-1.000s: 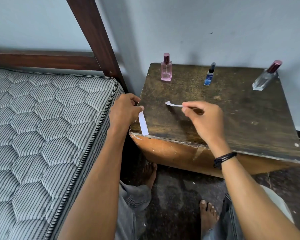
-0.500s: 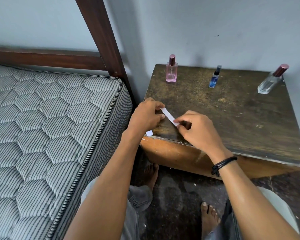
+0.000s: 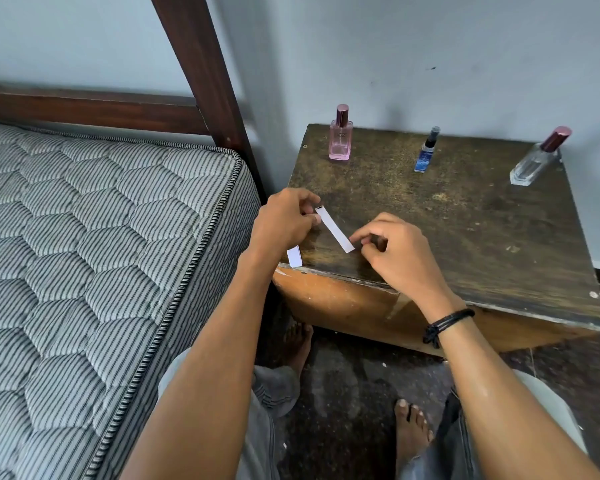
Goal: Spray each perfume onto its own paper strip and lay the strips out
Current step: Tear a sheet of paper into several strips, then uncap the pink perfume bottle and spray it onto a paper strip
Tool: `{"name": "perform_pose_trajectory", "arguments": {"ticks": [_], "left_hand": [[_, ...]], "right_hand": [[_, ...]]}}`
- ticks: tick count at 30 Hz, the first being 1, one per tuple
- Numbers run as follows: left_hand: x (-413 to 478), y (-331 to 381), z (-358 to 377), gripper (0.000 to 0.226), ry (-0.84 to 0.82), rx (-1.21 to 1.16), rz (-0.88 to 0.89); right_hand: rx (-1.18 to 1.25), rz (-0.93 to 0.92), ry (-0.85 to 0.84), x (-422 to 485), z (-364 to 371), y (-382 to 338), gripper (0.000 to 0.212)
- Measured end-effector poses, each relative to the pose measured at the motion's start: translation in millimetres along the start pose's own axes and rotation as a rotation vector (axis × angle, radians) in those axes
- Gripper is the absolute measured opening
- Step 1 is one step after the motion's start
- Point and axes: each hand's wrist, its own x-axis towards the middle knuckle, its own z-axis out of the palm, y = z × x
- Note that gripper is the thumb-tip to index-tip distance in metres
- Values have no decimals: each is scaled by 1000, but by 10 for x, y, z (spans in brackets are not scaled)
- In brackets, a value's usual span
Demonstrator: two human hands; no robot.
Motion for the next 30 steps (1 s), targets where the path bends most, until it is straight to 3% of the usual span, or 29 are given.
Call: {"name": "perform_pose_trajectory", "arguments": {"ticks": [15, 24, 30], "left_hand": [[104, -124, -273, 32, 61, -117, 7], [97, -64, -278, 33, 50, -122, 5], [150, 27, -169, 33, 45, -93, 10]], "right_hand": [[88, 72, 134, -113, 98, 26, 31], [-111, 166, -145, 147, -120, -190, 15], [-76, 136, -96, 241, -36, -189, 14]]}}
